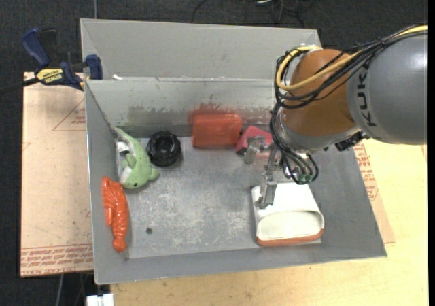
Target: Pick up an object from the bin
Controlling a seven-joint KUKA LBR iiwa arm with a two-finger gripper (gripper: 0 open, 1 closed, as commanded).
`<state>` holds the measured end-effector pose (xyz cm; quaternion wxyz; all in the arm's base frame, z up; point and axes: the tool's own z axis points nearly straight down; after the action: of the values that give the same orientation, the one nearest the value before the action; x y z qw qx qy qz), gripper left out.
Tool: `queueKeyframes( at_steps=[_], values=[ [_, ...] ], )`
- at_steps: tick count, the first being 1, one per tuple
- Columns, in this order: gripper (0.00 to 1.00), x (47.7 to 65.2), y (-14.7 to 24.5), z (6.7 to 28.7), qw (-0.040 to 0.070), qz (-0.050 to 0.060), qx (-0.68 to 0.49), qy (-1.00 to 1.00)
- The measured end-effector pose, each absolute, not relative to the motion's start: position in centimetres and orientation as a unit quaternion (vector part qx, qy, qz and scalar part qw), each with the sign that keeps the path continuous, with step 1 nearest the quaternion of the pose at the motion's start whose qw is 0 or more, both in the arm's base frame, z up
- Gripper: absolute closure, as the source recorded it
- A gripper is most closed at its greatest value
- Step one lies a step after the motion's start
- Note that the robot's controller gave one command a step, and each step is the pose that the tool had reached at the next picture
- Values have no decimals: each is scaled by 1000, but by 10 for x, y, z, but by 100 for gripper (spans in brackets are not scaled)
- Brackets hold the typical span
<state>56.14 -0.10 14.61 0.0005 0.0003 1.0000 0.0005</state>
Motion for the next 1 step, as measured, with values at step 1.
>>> queueKeyframes(
  at_steps=[1],
  values=[
    [0,535,-78,100,0,1,-132,991]
  ],
)
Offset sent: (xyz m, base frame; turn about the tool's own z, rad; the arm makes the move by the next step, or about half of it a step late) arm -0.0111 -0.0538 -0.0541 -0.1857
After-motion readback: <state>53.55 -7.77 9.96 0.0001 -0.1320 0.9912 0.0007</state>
